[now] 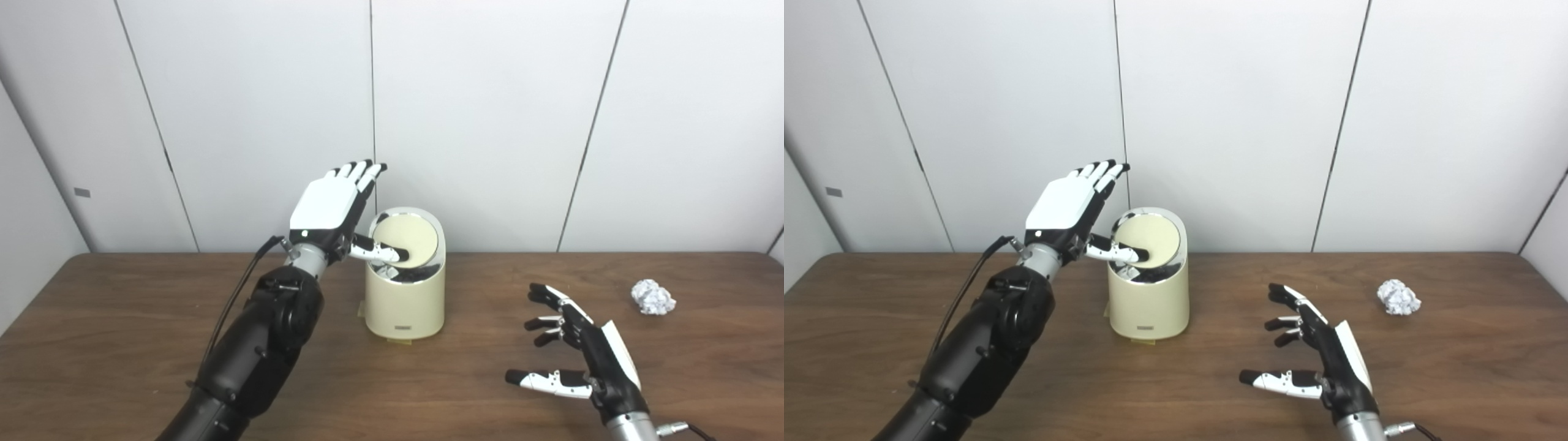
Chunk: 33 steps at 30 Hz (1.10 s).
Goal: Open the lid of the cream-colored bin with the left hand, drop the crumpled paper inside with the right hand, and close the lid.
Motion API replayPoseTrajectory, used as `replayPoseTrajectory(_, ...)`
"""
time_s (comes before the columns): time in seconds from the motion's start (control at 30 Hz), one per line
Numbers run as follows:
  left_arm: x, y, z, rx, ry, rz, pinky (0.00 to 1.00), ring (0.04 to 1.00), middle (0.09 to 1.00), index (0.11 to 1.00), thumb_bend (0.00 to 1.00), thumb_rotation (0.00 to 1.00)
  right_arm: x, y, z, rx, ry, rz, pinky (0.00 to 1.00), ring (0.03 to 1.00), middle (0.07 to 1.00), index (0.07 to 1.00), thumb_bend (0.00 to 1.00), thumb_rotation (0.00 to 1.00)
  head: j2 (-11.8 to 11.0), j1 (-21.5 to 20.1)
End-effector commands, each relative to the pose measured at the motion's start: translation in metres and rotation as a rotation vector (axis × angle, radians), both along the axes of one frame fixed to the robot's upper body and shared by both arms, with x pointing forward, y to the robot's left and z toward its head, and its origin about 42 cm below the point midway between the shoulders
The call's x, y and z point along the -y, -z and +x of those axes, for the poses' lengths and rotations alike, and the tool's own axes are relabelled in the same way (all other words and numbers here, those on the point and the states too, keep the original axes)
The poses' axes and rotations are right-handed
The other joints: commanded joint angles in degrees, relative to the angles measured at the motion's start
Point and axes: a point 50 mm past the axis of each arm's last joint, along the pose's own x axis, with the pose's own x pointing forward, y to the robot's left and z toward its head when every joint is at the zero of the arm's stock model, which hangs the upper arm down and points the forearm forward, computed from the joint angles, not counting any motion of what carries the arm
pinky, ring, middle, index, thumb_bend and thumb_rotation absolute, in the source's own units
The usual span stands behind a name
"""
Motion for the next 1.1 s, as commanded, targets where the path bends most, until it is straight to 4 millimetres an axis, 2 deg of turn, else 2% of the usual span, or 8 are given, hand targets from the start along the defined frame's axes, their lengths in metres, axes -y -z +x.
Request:
replayPoseTrajectory(0.0, 0.010, -0.038, 0.004, 0.107, 0.017, 0.041, 1.00, 1.000, 1.000, 1.000, 1.00, 0.34, -0.004, -0.025, 0.008, 0.093, -0.018, 0.006, 0.52, 0.646, 0.827, 0.844, 0.75, 0.15, 0.03, -0.05)
replayPoseTrajectory(0.23, 0.018, -0.036, 0.005, 0.112, 0.023, 0.088, 1.00, 1.000, 1.000, 1.000, 1.00, 0.31, -0.006, -0.027, 0.007, 0.094, -0.015, 0.000, 0.52, 0.648, 0.824, 0.843, 0.75, 0.14, 0.26, -0.23)
replayPoseTrajectory(0.7, 0.033, -0.031, 0.006, 0.140, 0.034, 0.315, 1.00, 1.000, 1.000, 1.000, 1.00, 0.31, -0.007, -0.029, 0.006, 0.091, -0.014, -0.001, 0.52, 0.640, 0.822, 0.840, 0.76, 0.15, 0.72, -0.29)
replayPoseTrajectory(0.87, 0.036, -0.024, 0.008, 0.128, 0.036, 0.387, 1.00, 1.000, 1.000, 1.000, 1.00, 0.27, -0.007, -0.029, 0.004, 0.093, -0.013, -0.002, 0.52, 0.639, 0.821, 0.840, 0.76, 0.15, 1.04, -0.56)
replayPoseTrajectory(1.07, 0.032, -0.022, 0.006, 0.125, 0.037, 0.367, 1.00, 1.000, 1.000, 1.000, 1.00, 0.29, -0.006, -0.030, 0.003, 0.096, -0.011, 0.005, 0.51, 0.636, 0.822, 0.839, 0.76, 0.16, 1.13, -0.66)
